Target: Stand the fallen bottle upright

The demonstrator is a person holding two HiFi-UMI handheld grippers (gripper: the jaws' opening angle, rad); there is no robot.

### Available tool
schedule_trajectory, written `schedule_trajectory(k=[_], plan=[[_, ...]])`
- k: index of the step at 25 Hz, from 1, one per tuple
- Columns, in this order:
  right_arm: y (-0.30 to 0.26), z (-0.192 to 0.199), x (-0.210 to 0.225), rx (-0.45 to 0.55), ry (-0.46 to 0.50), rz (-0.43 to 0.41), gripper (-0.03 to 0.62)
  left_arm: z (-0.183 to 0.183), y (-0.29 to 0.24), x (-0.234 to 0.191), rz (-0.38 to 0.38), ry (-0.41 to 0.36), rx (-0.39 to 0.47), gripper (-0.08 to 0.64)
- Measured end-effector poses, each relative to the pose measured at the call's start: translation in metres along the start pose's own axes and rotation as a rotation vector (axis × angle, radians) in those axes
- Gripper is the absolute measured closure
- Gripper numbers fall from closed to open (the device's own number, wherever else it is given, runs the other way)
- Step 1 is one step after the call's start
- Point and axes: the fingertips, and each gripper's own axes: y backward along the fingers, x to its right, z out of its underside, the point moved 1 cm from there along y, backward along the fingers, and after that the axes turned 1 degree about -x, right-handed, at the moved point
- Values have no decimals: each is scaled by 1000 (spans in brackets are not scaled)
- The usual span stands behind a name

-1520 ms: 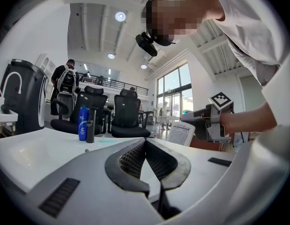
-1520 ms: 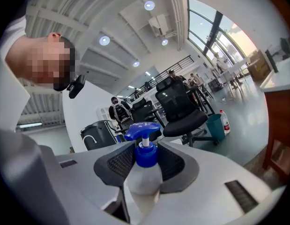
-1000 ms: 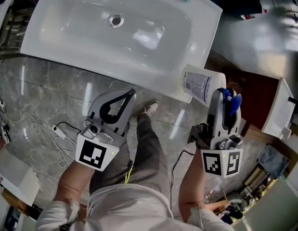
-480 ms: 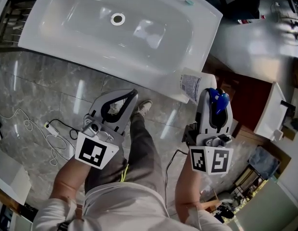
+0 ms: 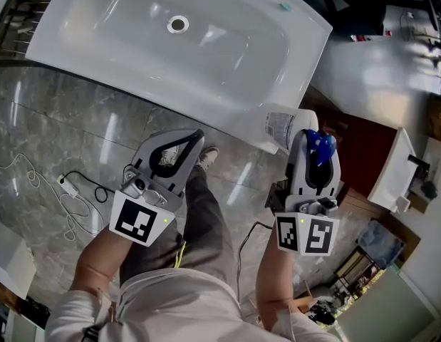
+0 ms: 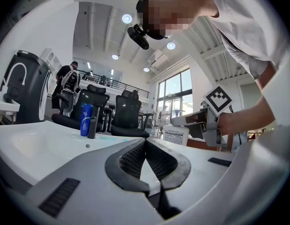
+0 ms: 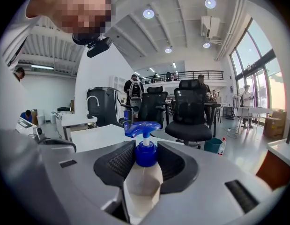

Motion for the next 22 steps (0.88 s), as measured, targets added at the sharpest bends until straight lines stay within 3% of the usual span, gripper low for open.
schedule_trajectory(k=[5, 10, 22], plan=[[-1, 1, 2, 15, -19, -6, 436, 0, -3, -1, -17, 20, 14, 545], [-4, 4, -5, 19, -19, -61, 356, 6, -4, -2, -19, 22, 1, 545], [-1, 5, 3, 24, -24, -76, 347, 12, -15, 2, -8, 25, -10, 545]])
